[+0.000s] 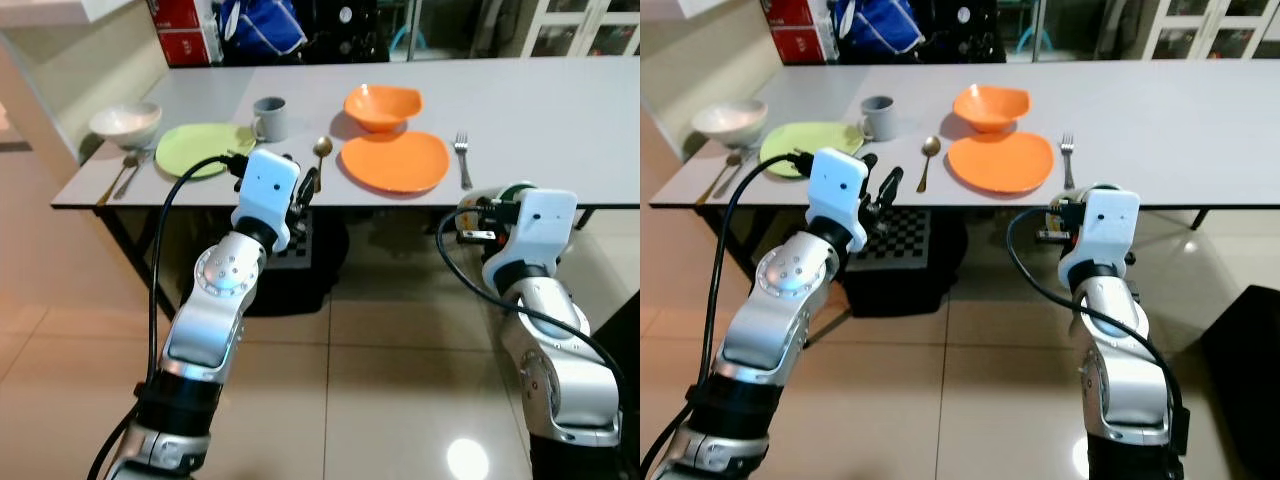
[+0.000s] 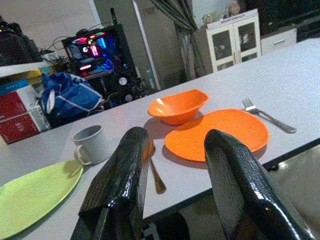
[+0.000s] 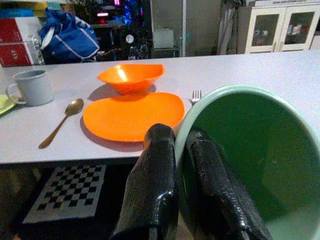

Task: Setting the table

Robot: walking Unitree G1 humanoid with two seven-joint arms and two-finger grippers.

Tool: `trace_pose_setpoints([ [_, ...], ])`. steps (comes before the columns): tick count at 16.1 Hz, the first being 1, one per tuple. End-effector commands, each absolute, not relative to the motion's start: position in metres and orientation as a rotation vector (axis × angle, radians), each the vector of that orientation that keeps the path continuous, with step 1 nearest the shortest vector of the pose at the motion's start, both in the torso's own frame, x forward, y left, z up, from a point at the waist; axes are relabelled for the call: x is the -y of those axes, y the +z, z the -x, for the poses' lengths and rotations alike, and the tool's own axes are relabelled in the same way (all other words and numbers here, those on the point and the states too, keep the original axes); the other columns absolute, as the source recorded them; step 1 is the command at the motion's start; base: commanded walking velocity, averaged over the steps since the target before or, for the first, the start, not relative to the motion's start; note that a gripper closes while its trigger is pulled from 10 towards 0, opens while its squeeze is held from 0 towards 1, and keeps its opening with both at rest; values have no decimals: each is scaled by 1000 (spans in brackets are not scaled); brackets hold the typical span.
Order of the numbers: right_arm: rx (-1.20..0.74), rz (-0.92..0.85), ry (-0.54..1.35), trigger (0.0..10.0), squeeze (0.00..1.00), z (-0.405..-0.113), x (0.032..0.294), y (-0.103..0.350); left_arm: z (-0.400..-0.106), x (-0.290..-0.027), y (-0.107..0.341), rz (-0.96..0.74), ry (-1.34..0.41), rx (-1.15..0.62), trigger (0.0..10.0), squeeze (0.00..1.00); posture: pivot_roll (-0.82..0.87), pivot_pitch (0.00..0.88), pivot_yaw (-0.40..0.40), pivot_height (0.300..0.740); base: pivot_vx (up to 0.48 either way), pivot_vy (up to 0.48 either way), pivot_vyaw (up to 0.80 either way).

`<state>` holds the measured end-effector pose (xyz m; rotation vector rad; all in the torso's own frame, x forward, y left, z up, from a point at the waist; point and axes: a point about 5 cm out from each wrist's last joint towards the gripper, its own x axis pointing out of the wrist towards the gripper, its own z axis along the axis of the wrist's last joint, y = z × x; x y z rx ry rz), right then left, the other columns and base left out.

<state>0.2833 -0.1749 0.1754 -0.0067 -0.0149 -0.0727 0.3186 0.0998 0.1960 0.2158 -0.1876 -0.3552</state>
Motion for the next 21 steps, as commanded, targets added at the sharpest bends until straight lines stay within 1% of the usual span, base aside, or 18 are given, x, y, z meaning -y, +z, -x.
trace_pose_setpoints([
  [1,38,-1,-78,10000,0,-286,172,181,-317,-105,199,-207,-357,189,10000,0,-41,0,64,740,428,0,0],
  [4,49,0,-95,10000,0,-286,172,183,-321,-104,201,-208,-366,195,10000,0,-42,0,59,740,439,0,0],
  [16,49,-14,-121,10000,0,-288,178,184,-320,-101,199,-227,-399,187,10000,0,-44,0,66,740,453,0,0],
  [21,55,-21,-129,10000,0,-289,180,185,-321,-99,199,-229,-408,189,10000,0,-46,0,70,740,455,0,-661],
])
